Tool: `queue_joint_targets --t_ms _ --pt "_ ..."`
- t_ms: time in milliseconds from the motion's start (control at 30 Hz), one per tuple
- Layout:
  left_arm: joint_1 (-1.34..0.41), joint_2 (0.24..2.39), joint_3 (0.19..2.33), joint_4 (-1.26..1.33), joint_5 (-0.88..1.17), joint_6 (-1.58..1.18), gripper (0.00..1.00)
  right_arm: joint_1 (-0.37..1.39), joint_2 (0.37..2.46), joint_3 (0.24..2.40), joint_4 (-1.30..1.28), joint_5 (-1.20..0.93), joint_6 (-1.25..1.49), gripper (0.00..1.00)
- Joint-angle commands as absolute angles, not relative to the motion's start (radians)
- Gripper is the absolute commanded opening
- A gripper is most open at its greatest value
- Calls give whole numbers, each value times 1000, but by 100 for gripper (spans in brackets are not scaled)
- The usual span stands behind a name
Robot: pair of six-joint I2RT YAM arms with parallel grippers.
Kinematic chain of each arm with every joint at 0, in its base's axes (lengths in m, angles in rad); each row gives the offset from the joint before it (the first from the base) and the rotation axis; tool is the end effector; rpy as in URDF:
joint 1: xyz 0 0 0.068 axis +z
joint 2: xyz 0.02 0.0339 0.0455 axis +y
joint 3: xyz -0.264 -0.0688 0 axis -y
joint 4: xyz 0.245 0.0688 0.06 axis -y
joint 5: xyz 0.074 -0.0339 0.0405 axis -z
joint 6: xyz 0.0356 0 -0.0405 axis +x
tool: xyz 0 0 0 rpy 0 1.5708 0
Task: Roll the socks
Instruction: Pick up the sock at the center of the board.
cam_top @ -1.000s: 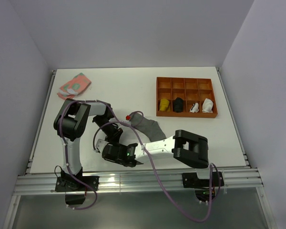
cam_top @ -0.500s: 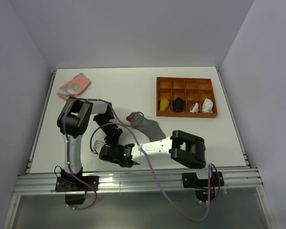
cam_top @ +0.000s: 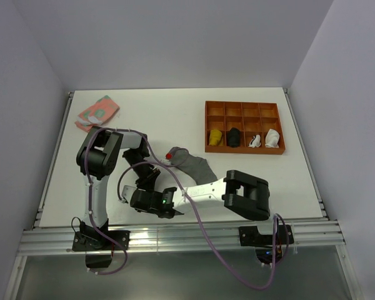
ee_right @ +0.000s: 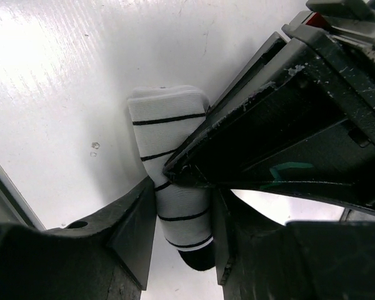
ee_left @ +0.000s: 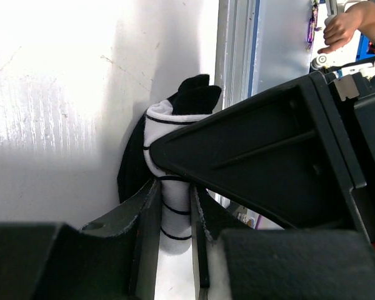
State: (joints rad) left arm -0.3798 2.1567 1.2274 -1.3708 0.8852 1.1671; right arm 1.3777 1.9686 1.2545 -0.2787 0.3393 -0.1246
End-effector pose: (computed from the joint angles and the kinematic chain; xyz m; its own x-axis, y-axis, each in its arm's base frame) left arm 0.2650 -0.1355 0.1011 -0.4967 0.8252 -0.2690 0.5409 0.0519 -0.8395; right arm 0.0894 0.3957 0.1517 -0.0488 -0.8603 -0.5075 -0.9036 0.2545 -0.3445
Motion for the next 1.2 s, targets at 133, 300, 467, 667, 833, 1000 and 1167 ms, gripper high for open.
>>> queue_joint_targets --t_ms 133,300,467,667,833,1000,1167 --pt "-376 2126 1252 -1270 807 1112 32 1310 2011 1181 -264 295 -124 0" --pt "-302 2124 1341 -1275 882 1077 39 1302 1988 1158 -265 281 -107 0" --pt "-281 2144 1374 -1296 899 1078 41 1296 1985 1152 -264 262 -98 0" --pt "-256 2125 1384 -1305 910 1084 43 1278 1973 1141 -273 229 -84 0" --pt "-216 2132 1423 -1345 925 1098 47 1266 1962 1132 -275 216 -78 0" --pt "-173 2132 1457 -1364 927 1105 49 1262 1965 1129 -285 212 -74 0" --pt "-135 2114 1468 -1300 936 1051 49 1249 1948 1117 -273 193 -55 0"
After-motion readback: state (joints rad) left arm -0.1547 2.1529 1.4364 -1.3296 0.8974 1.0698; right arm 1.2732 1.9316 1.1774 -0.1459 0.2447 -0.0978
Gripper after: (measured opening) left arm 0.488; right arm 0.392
